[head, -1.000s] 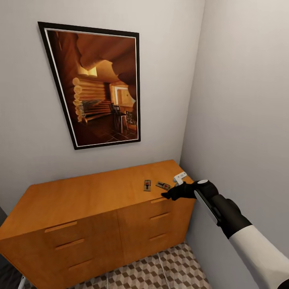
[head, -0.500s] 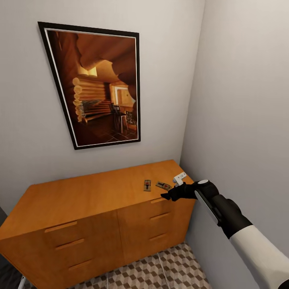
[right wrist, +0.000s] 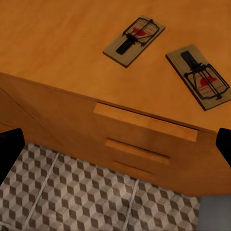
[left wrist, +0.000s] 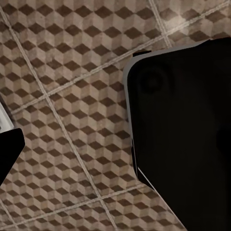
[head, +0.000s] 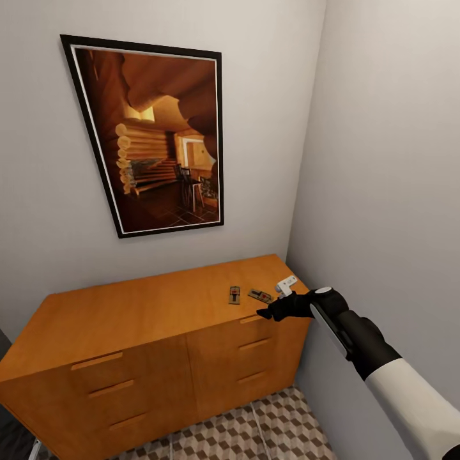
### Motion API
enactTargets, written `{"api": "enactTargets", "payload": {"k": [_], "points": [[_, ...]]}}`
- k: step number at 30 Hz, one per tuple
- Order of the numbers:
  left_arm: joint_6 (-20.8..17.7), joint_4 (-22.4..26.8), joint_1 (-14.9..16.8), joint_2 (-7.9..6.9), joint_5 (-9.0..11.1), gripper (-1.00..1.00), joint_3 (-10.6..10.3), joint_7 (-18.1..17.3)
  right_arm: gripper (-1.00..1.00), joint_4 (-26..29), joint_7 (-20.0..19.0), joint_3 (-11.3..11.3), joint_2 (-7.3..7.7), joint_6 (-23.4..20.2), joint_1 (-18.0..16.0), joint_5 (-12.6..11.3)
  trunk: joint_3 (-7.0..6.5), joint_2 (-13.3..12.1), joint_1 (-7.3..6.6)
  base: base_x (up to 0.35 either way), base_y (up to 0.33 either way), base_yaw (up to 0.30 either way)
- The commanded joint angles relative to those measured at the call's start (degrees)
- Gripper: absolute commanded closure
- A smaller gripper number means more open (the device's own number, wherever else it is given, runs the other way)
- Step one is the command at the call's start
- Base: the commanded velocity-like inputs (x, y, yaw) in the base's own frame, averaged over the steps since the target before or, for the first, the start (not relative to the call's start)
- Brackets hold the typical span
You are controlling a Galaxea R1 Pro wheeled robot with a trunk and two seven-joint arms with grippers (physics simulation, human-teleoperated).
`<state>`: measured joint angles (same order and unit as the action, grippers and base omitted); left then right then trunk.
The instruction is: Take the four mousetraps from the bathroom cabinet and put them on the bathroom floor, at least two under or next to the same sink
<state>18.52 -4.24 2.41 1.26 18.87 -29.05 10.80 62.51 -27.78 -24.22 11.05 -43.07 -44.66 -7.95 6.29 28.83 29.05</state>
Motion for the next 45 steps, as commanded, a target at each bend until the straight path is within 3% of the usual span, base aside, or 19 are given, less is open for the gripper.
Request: {"api": "enactTargets", "payload": {"k": [1, 14, 22, 45], "points": [[0.4, -0.2, 0.1, 0.06, 0.4, -1.0, -0.5, 0.1, -1.0, 0.0, 0.3, -0.1, 0.05, -0.4, -0.1, -0.6, 0.11, 0.1, 0.03, 0.0, 0.0, 0.0], [0.4, -0.2, -0.8, 0.07, 0.4, -1.0, -0.5, 0.1, -1.0, -0.1, 0.3, -0.1, 0.15, -0.4, -0.1, -0.5, 0.11, 0.1, 0.03, 0.159, 0.0, 0.0], [0.4, -0.2, -1.1, 0.06, 0.4, -1.0, -0.5, 0.1, -1.0, -0.1, 0.3, -0.1, 1.45, -0.4, -0.1, -0.5, 0.11, 0.1, 0.03, 0.226, 0.0, 0.0], [0.4, -0.2, -1.3, 0.06, 0.4, -1.0, -0.5, 0.1, -1.0, -0.8, 0.3, -0.2, 2.13, -0.4, -0.1, -0.6, 0.11, 0.1, 0.03, 0.015, 0.0, 0.0]]}}
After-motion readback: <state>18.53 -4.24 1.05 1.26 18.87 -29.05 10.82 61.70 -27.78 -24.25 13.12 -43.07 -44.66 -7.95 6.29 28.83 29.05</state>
